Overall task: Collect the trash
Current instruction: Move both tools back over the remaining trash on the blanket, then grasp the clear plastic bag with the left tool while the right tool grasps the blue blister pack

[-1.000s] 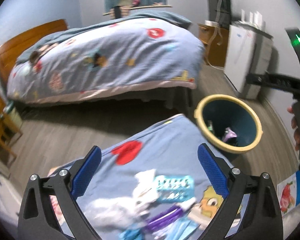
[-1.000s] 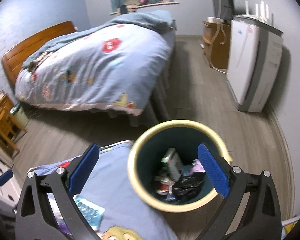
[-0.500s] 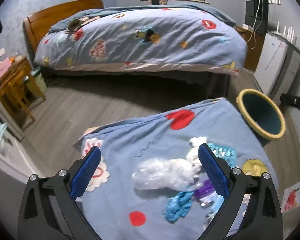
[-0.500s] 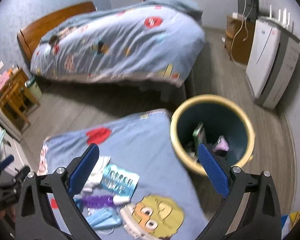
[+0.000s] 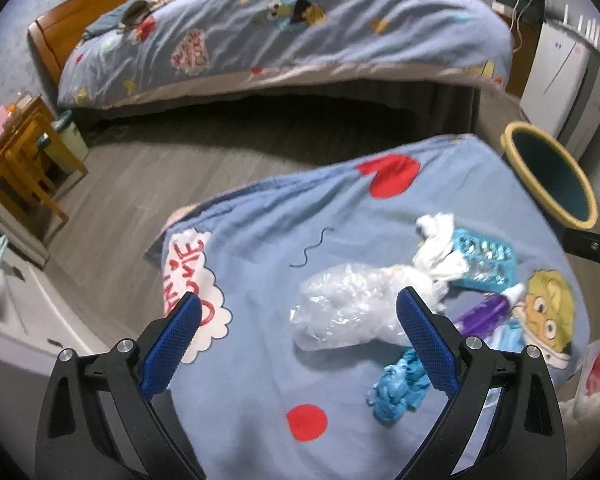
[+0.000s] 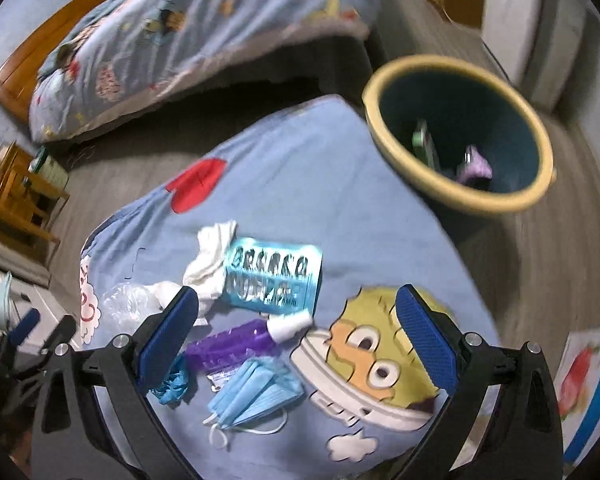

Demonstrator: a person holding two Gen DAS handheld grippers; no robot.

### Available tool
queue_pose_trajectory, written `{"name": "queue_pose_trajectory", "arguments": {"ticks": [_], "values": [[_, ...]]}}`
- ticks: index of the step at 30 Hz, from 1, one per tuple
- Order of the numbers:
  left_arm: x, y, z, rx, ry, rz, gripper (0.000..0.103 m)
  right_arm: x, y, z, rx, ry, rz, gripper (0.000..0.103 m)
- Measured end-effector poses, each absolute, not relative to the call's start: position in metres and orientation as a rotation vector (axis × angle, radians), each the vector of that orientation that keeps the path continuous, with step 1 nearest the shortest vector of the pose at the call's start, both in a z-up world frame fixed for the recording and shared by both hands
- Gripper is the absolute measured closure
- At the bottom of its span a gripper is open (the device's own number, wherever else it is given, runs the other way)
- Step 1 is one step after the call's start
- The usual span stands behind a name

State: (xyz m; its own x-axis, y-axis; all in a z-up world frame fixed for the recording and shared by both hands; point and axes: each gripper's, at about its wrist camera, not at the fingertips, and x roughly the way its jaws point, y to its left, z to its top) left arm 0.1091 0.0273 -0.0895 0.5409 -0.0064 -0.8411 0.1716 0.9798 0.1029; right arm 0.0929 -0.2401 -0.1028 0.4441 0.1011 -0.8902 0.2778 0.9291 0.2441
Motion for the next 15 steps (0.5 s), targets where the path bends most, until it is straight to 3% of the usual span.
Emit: {"name": "queue_pose_trajectory", "arguments": {"ticks": [15], "values": [[0.14, 0.001, -0.158, 0.184, 1.188, -0.12, 0.009, 0.115, -0.257, -0.118, 0.423, 1.128, -0.165, 0.006]]}}
